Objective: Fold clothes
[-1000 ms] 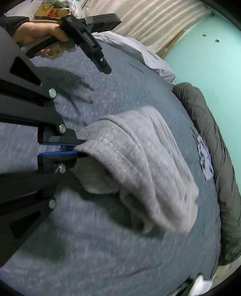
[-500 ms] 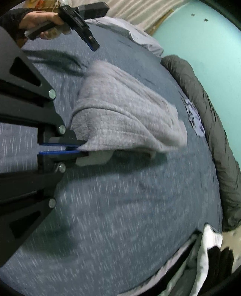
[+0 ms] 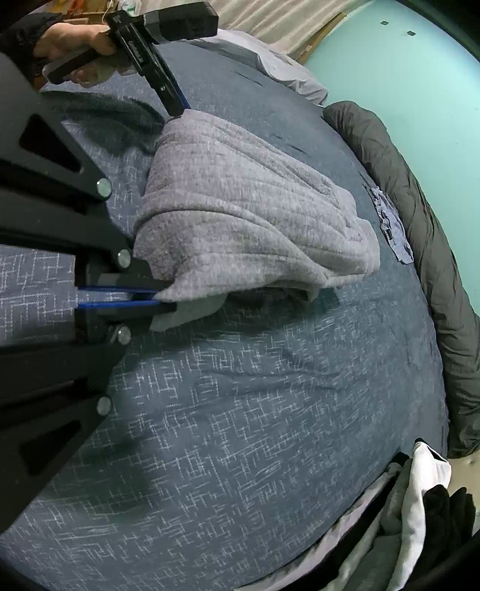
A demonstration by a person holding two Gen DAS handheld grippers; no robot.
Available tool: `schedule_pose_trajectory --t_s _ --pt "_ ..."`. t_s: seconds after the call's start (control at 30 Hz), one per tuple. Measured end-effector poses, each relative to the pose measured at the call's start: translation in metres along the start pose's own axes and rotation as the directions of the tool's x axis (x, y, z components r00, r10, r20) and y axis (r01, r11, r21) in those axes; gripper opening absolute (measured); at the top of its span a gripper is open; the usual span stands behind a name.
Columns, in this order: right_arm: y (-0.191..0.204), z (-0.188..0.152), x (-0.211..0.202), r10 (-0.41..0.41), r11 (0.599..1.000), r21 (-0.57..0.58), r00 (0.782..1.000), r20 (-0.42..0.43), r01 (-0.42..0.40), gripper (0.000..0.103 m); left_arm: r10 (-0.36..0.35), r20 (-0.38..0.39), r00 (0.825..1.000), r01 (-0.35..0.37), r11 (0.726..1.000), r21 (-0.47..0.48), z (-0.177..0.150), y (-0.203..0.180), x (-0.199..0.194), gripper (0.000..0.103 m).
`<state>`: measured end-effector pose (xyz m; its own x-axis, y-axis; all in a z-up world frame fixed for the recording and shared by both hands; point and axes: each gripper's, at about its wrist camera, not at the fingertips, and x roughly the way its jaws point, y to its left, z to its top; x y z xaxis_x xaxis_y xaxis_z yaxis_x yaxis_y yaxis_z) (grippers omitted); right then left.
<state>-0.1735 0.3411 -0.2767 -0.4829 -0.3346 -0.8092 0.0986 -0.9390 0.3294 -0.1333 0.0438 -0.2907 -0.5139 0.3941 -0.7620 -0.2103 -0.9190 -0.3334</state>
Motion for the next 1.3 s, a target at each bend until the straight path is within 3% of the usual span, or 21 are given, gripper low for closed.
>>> schedule_pose_trajectory --t_s 0.23,0.3,0.37,0.43,0.53,0.67,1.03,1.13,1.23,1.3 --pt "0.000 0.002 -0.002 -0.002 1.000 0.012 1.000 0.005 0.002 0.003 -0.009 -0.014 1.000 0.009 1.000 0.002 0.000 -0.003 0.004 0.058" --pt "0.001 0.002 -0.004 0.009 1.000 0.015 1.000 0.002 -0.009 0.003 -0.015 -0.011 1.000 0.015 1.000 0.004 0.000 -0.005 0.004 0.039" --pt "0.005 0.000 -0.009 -0.007 1.000 -0.001 1.000 0.010 0.007 0.006 -0.018 -0.011 1.000 0.018 1.000 0.018 0.000 -0.008 0.003 0.032" --pt "0.009 -0.002 -0.014 -0.026 0.999 -0.019 0.999 0.023 0.026 0.009 -0.016 -0.011 1.000 0.016 0.999 0.036 -0.001 -0.011 0.002 0.031" --pt "0.014 -0.004 -0.014 -0.053 0.998 -0.043 0.998 0.023 0.054 0.022 -0.016 -0.021 1.000 0.017 0.999 0.032 -0.001 -0.009 0.003 0.031" --pt "0.019 -0.008 -0.003 -0.073 0.995 -0.064 0.997 -0.005 0.073 0.027 -0.010 -0.041 0.999 0.011 1.000 0.027 -0.002 -0.006 0.005 0.039" --pt "0.012 -0.014 0.014 -0.089 0.996 -0.021 0.996 -0.032 0.088 0.028 -0.016 -0.075 0.997 0.020 0.998 0.059 -0.008 -0.009 0.013 0.039" --pt "0.014 -0.017 0.007 -0.098 0.995 0.001 0.995 -0.024 0.098 0.028 -0.021 -0.074 0.997 0.025 0.998 0.063 -0.007 -0.010 0.015 0.032" --pt "0.028 -0.023 0.008 -0.118 0.992 -0.046 0.993 -0.021 0.117 0.045 -0.011 -0.060 0.998 0.015 0.997 0.078 -0.006 -0.014 0.016 0.023" --pt "0.035 -0.023 0.015 -0.159 0.985 -0.078 0.987 -0.024 0.156 0.045 -0.008 -0.043 0.999 0.011 0.996 0.088 -0.006 -0.017 0.014 0.019"
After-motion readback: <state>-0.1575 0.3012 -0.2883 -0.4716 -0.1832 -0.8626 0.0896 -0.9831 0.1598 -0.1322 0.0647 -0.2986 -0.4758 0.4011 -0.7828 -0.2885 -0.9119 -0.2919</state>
